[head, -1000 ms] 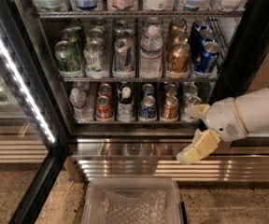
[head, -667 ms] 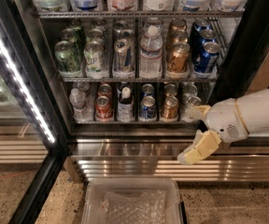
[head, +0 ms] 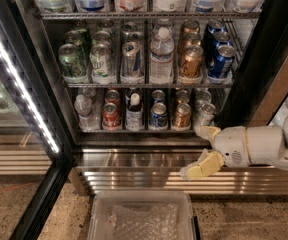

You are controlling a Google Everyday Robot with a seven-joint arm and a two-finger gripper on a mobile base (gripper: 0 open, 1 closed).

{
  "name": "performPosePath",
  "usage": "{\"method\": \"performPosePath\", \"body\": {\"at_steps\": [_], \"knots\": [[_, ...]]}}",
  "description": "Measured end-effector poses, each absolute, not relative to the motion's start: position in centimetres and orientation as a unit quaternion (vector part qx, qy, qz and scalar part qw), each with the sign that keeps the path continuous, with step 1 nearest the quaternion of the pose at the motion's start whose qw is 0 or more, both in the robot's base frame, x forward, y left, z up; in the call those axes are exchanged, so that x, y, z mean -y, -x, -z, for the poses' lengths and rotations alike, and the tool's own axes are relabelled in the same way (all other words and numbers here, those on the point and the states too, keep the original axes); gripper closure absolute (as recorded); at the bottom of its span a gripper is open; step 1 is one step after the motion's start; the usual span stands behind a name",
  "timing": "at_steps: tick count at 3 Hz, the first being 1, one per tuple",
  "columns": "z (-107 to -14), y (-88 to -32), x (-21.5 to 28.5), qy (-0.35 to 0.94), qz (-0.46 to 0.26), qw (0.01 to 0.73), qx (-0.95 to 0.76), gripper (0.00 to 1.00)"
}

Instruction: Pick pepsi can from bottom shelf of fridge

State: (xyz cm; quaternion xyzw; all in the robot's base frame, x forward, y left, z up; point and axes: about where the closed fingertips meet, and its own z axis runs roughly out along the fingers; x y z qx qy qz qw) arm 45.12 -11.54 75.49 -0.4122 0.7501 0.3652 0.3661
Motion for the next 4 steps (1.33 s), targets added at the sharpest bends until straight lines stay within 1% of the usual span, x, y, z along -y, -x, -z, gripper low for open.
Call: {"method": "performPosePath", "body": {"at_steps": [1,2,3,4], "knots": [[-72.0,-48.1,10.5,0.377,-0.382,0.408,-0.738,0.00],[-69.9,-51.0,10.0,0.366,-0.366,0.430,-0.739,0.00],[-69.5,-53.5,10.6,0.349,-0.349,0.443,-0.748,0.00],[-68.3,-54.0,9.9,0.352,-0.352,0.438,-0.749,0.00]]}}
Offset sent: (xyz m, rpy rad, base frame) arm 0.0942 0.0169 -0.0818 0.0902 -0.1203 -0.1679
